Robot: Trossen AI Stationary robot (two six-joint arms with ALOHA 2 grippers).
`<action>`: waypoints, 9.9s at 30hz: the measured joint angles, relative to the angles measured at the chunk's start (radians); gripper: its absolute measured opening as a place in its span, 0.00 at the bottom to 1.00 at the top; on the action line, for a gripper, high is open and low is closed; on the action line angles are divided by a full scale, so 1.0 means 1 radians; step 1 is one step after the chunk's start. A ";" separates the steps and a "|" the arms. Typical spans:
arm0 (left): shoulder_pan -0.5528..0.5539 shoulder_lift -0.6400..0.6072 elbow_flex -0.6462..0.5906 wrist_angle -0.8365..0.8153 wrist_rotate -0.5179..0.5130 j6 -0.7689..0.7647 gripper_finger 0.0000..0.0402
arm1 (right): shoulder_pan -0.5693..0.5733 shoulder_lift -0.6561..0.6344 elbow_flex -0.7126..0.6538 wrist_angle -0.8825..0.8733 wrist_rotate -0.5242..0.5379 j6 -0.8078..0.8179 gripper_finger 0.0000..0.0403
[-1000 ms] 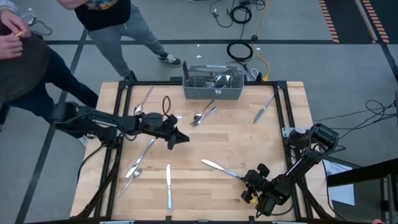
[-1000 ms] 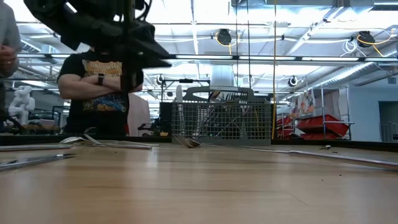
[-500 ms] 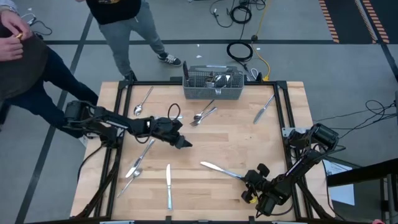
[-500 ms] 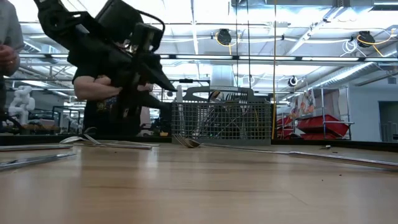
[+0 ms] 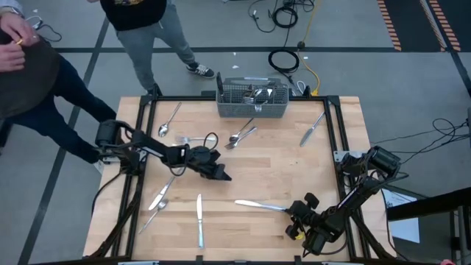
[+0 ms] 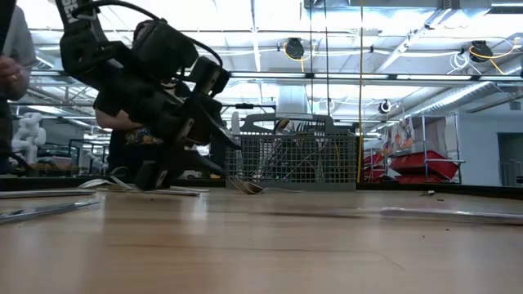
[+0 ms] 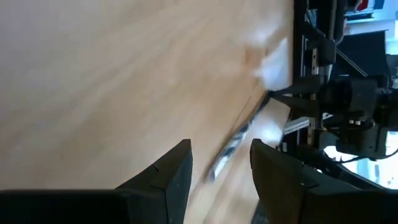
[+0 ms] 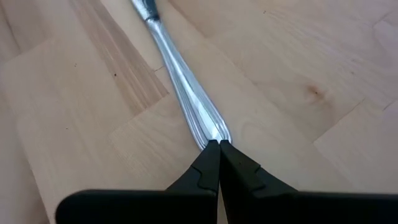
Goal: Sort silverware
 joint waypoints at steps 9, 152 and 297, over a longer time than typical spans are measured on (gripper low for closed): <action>-0.061 0.048 0.002 0.023 0.038 -0.075 0.42 | 0.000 0.000 0.000 0.007 0.010 0.004 0.00; 0.014 0.154 0.036 0.156 -0.206 -0.090 0.42 | -0.082 -0.002 -0.126 0.362 0.076 -0.154 0.00; 0.024 0.161 0.039 0.133 -0.252 -0.075 0.42 | -0.059 -0.004 -0.162 0.418 0.106 -0.243 0.00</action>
